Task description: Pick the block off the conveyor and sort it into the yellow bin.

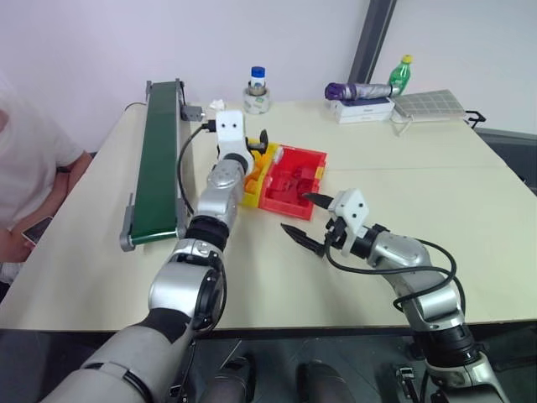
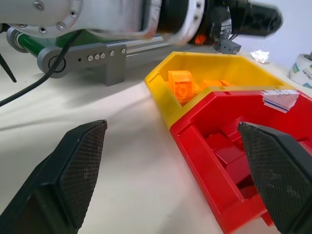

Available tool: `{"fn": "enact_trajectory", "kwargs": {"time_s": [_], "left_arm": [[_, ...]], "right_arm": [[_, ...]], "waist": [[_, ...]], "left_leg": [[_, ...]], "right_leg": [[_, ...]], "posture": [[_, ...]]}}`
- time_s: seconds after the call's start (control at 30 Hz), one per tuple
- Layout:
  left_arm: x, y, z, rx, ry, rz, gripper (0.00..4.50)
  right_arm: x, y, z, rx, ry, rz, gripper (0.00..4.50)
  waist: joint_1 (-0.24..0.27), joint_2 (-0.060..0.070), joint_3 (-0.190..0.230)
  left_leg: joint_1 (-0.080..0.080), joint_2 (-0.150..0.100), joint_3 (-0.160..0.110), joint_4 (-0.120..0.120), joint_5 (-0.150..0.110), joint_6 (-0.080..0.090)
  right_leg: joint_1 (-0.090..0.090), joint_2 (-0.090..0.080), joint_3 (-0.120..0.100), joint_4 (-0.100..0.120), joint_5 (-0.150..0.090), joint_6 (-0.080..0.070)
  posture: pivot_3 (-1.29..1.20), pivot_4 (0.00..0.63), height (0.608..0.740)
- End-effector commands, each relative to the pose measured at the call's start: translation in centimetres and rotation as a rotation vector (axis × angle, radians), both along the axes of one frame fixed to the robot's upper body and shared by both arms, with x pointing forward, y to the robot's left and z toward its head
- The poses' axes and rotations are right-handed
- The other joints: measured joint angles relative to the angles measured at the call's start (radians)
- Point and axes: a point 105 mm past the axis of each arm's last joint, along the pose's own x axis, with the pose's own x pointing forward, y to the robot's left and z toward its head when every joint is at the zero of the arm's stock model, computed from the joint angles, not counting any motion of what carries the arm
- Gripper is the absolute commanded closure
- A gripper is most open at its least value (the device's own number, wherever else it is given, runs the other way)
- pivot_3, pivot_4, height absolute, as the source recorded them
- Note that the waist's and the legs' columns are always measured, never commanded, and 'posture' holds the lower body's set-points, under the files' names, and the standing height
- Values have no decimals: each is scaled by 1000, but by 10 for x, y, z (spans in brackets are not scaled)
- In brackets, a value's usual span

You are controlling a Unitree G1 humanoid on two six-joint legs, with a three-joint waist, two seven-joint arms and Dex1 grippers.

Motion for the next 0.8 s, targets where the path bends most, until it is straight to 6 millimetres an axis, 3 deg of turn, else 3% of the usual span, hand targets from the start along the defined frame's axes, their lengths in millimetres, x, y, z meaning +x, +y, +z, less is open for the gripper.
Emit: {"fn": "enact_trajectory", "kwargs": {"time_s": [0.03, 0.2, 0.27, 0.4, 0.63, 0.8], "left_arm": [[-25, 4, 13, 15, -79, -116, 69], [-89, 25, 13, 34, -105, -345, 69], [-106, 32, 10, 83, -86, -382, 69], [-139, 68, -7, 239, -35, -412, 69], [-159, 122, -30, 351, 29, -340, 69], [-161, 140, -43, 364, 43, -318, 69]], "right_arm": [[-4, -2, 13, 2, -49, 7, 0], [-5, -4, 12, -6, -42, 19, 0], [-5, -5, 11, -10, -40, 24, 0], [-5, -8, 9, -22, -34, 31, 0], [-8, -14, 3, -40, -13, 38, 0], [-10, -16, 0, -47, -4, 45, 0]], "waist": [[-13, 0, 0], [-24, 0, 0], [-17, 0, 0], [-14, 1, 0], [-10, 1, 0], [-10, 1, 0]], "left_leg": [[0, 0, 0, 0, 0, 0], [1, 2, 2, -1, 1, 1], [1, 3, 2, -1, 1, 1], [4, 3, 6, -1, -1, -2], [4, 4, 7, -3, -1, -2], [4, 4, 9, -6, -1, -2]], "right_leg": [[0, 0, 0, 0, 0, 0], [-2, 1, 3, 2, 0, -1], [-2, 2, 3, 3, 0, -2], [1, 1, 5, 2, -2, -6], [1, 0, 8, 1, -3, -8], [0, -1, 9, 0, -4, -8]], "posture": [[0, 150, 740], [0, 150, 740], [0, 150, 740], [0, 150, 740], [0, 150, 740], [0, 150, 740]]}}
